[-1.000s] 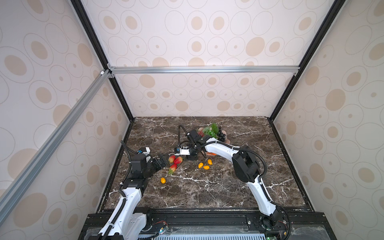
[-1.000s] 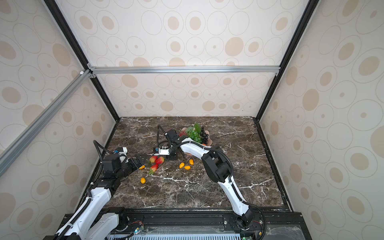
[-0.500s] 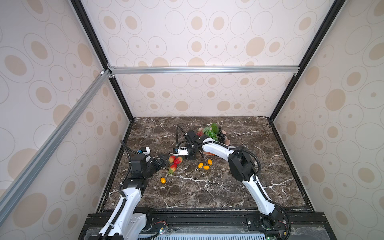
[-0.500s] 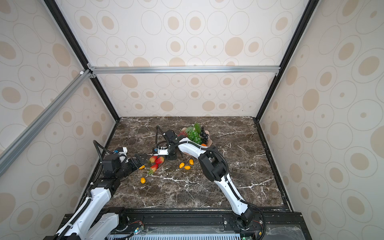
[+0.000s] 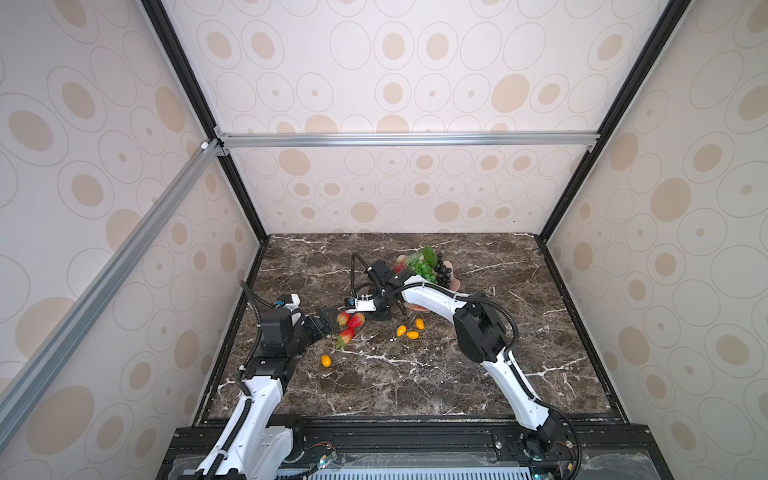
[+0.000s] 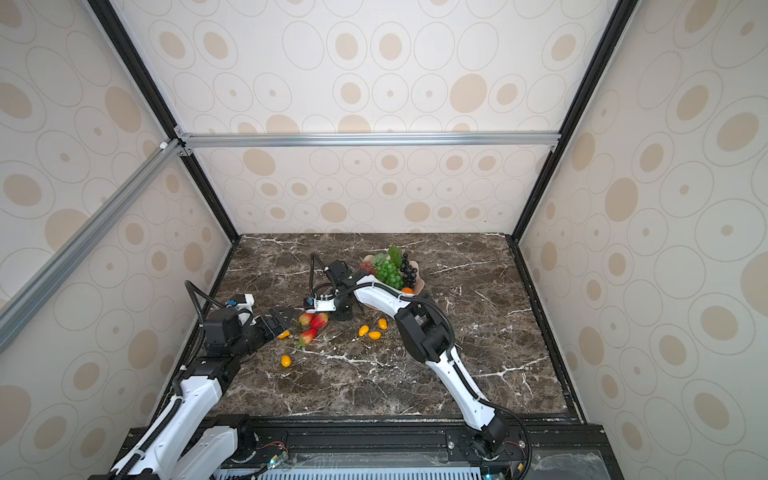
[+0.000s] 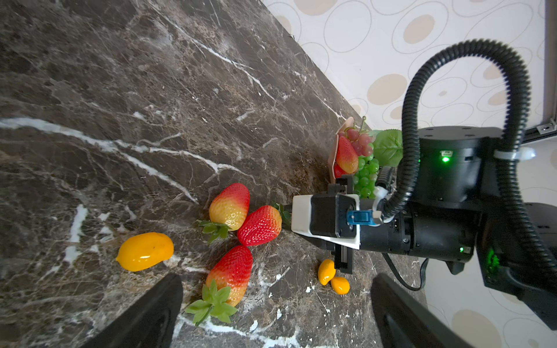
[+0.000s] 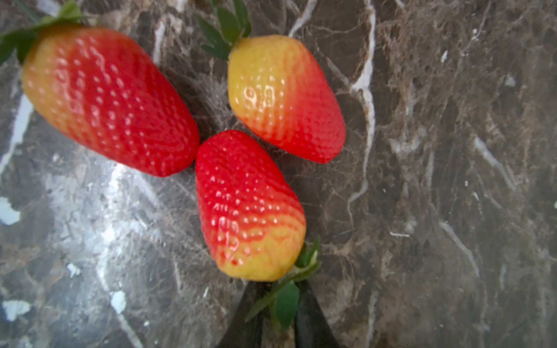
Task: Place and organize the fake fruits in the fruit bowl
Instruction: 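Lower the open right gripper over a red-yellow strawberry beside the left gripper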
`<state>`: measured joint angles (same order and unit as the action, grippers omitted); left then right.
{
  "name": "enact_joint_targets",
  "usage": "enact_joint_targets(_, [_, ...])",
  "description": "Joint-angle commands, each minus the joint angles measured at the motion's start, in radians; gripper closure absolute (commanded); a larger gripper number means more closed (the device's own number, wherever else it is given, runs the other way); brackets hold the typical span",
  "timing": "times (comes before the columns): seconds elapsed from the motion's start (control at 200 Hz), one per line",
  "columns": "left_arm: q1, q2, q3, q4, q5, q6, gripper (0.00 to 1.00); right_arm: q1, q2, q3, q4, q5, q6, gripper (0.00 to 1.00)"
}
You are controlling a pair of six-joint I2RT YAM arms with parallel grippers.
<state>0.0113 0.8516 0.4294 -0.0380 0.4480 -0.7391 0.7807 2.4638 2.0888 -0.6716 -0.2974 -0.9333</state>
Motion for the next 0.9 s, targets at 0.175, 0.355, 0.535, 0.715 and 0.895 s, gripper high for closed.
enact_joint_targets(0.175, [0.007, -0.003, 0.008, 0.021, 0.012, 0.015, 0.02, 0.011, 0.004, -0.003, -0.041, 0.001, -0.027, 0.92])
enact_joint_targets(0.355, [0.007, -0.005, 0.009, 0.020, 0.014, 0.018, 0.02, 0.012, -0.022, -0.038, -0.016, 0.005, -0.022, 0.97])
enact_joint_targets(0.535, [0.007, -0.005, 0.006, 0.022, 0.014, 0.015, 0.02, 0.010, -0.059, -0.074, 0.007, 0.001, -0.013, 1.00])
enact_joint_targets(0.715, [0.008, 0.006, 0.015, 0.033, 0.017, 0.020, 0.02, 0.009, -0.126, -0.141, 0.070, 0.006, 0.017, 1.00])
enact_joint_targets(0.895, [0.007, 0.024, 0.035, 0.039, 0.043, 0.049, 0.02, 0.008, -0.208, -0.218, 0.148, 0.026, 0.095, 1.00])
